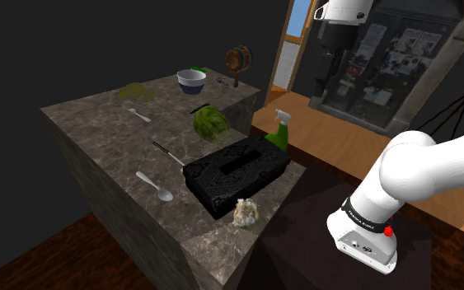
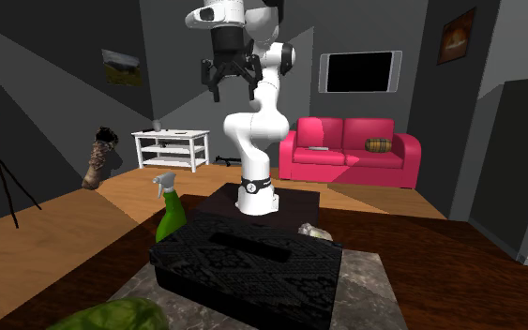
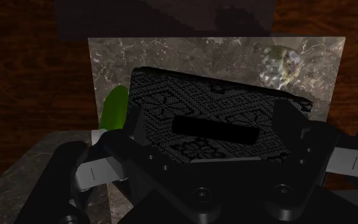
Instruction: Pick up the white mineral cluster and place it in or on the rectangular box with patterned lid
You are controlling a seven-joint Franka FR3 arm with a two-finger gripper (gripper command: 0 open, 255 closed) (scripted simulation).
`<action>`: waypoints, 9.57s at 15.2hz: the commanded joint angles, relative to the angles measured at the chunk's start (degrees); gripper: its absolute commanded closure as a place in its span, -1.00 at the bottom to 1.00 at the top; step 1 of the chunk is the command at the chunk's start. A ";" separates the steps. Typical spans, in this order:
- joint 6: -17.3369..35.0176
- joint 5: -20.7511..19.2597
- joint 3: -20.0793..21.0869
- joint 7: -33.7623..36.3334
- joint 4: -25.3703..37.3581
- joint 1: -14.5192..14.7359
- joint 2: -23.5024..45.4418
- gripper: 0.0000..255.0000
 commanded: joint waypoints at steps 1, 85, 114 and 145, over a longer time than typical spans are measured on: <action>0.00 0.00 0.00 0.00 0.00 0.00 0.00 -1.00; 60.75 9.02 85.24 86.63 -22.93 -17.90 12.77 1.00; 37.61 7.51 57.64 76.59 -17.36 1.53 0.84 1.00; 57.50 -9.58 47.03 61.00 -17.55 -22.24 14.75 1.00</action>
